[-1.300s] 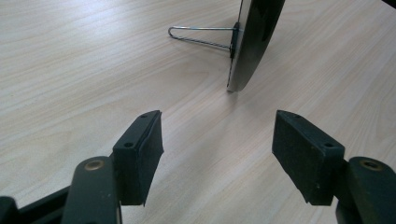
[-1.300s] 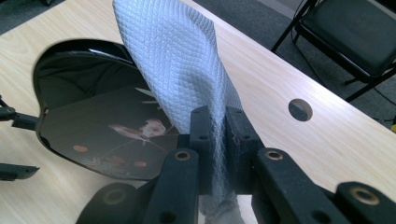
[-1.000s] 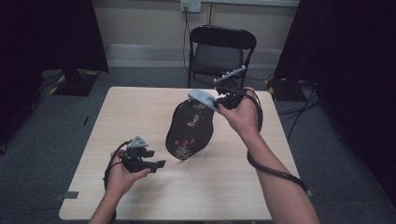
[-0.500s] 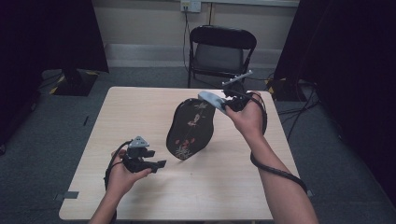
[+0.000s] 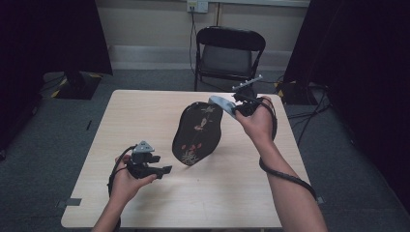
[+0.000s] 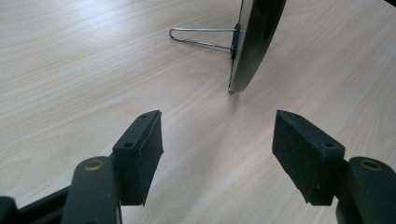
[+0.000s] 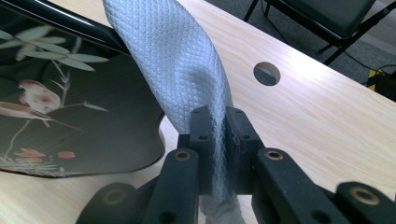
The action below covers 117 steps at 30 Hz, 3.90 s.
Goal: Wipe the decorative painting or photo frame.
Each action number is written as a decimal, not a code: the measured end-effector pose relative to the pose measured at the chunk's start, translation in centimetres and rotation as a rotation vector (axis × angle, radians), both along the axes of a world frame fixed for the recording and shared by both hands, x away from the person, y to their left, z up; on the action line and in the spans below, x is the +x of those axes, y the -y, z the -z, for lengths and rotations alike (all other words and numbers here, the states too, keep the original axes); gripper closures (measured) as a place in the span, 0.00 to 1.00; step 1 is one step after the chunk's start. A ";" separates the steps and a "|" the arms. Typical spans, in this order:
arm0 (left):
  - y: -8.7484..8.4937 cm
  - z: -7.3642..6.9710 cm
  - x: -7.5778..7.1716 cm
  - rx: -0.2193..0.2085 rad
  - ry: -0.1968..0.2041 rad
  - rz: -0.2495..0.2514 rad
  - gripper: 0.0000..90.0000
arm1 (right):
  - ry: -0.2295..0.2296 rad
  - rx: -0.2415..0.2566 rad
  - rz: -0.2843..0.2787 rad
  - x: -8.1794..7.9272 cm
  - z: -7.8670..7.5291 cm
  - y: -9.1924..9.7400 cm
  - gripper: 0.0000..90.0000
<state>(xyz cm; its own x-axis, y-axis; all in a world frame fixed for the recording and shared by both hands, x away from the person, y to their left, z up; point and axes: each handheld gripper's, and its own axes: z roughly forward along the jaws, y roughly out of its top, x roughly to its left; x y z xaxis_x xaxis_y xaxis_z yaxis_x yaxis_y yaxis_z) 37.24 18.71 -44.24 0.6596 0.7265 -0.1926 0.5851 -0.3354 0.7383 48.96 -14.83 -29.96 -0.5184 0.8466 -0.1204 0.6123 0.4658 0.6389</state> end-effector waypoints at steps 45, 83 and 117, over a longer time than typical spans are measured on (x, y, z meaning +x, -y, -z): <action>3.3 -1.0 2.5 -0.048 0.024 0.076 0.87 | -0.068 -0.057 0.022 -0.3 4.6 1.0 0.92; 3.2 -1.0 2.4 -0.038 0.027 0.082 0.87 | 0.000 -0.027 -0.016 -1.3 2.5 0.1 0.92; 3.2 -1.1 2.4 -0.036 0.024 0.080 0.87 | -0.172 -0.024 -0.028 -2.3 12.5 -0.6 0.92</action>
<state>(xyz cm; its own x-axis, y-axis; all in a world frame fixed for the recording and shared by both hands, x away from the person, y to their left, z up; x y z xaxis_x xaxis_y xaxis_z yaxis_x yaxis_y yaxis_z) 39.61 15.48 -43.19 0.7196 0.6645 -0.2014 0.5399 -0.3530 0.7641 46.70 -14.19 -42.46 -0.5564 0.8296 -0.0480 0.6982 0.4980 0.5142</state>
